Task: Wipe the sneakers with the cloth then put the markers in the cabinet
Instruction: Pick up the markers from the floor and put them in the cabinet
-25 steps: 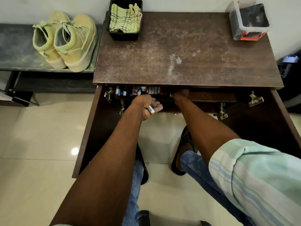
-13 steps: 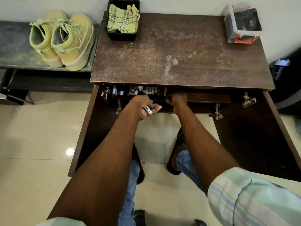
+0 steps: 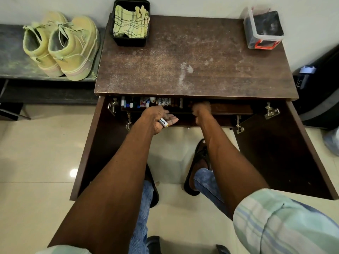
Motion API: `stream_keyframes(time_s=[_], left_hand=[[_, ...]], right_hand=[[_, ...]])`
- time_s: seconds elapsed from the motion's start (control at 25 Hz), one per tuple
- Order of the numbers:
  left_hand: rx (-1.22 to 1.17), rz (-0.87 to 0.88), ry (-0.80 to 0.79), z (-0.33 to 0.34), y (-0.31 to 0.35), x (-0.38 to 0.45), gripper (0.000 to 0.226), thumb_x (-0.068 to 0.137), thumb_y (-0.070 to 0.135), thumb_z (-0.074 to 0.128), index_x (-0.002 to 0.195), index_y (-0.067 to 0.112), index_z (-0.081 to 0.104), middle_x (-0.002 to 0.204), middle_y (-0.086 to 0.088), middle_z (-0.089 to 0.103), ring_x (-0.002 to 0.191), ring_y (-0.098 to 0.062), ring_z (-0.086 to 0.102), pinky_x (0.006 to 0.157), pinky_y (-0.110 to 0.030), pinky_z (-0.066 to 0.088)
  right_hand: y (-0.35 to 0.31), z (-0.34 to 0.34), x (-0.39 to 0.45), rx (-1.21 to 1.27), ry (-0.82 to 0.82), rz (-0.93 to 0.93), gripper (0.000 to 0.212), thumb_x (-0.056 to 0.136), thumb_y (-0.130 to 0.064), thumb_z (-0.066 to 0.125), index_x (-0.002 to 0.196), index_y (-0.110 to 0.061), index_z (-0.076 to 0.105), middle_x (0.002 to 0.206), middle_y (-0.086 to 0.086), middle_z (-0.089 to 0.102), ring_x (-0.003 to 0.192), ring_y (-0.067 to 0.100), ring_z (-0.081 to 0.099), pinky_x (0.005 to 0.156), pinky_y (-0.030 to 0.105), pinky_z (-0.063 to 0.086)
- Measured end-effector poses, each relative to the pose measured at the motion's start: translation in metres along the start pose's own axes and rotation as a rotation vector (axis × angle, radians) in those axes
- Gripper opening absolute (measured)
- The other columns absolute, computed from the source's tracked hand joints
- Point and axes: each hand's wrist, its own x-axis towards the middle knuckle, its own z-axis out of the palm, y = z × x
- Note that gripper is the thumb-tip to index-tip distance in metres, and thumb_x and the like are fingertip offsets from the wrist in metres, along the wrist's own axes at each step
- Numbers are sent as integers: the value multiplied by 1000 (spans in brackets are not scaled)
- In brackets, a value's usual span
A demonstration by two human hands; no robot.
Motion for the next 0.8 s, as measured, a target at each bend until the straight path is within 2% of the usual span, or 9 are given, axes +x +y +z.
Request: stream_keyframes(time_s=[0.12,0.24,0.32,0.44,0.52,0.6,0.64,0.72,0.8], left_hand=[[23,6,10,-1,0,-1,54,90,-26,24,142,-11,30,142,-29,40,128,-38,47,99,-41,46],[37,20,24,-2,0,0,51,91,-24,24,141,-12,31,141,-30,41,126,-37,49,93,-41,48],[20,21,27,-5,0,2,49,92,-23,25,140,-12,32,139,-30,43,124,-37,51,88,-41,50],[9,15,25,-7,1,4,42,94,-18,31,136,-13,37,133,-28,48,114,-35,57,82,-35,54],[-9,-9,22,-7,1,2,34,96,-14,37,129,-11,44,124,-26,52,93,-30,61,66,-27,58],[-1,-26,20,-8,3,2,18,95,-10,43,109,-9,53,104,-22,56,76,-24,58,50,-24,56],[10,-33,23,-8,3,3,11,95,-7,44,99,-7,54,96,-20,56,73,-21,57,50,-24,56],[23,-34,33,-7,2,7,16,98,-5,39,96,-5,54,97,-18,57,78,-21,59,61,-27,55],[73,-8,60,-3,-2,11,29,99,-6,32,121,-7,52,121,-20,57,105,-27,62,83,-33,52]], right_hand=[[-4,10,15,-293,137,-103,28,91,-4,54,117,4,57,121,16,62,110,26,60,88,26,48],[1,23,16,-668,217,-224,28,94,-14,52,116,0,61,124,16,61,118,27,56,98,28,43],[5,29,16,-694,218,-285,29,92,-11,54,117,1,61,127,17,60,123,29,52,101,29,40],[9,31,13,-666,215,-376,29,91,-11,53,115,2,63,124,19,61,121,30,53,98,28,39],[8,28,11,-647,189,-393,29,91,-13,53,112,2,65,122,20,63,118,32,55,97,31,41],[7,21,11,-542,225,-316,27,91,-15,54,112,-1,65,117,20,64,115,34,57,92,32,45],[8,18,10,-408,204,-223,23,92,-13,52,107,-4,65,107,19,66,106,34,61,84,32,48],[11,10,-1,-105,-11,-37,17,93,-9,46,95,-7,63,84,11,65,77,25,64,65,28,50],[19,0,-22,-50,-315,64,19,96,-14,46,101,-6,63,80,7,65,70,17,62,66,26,51]])
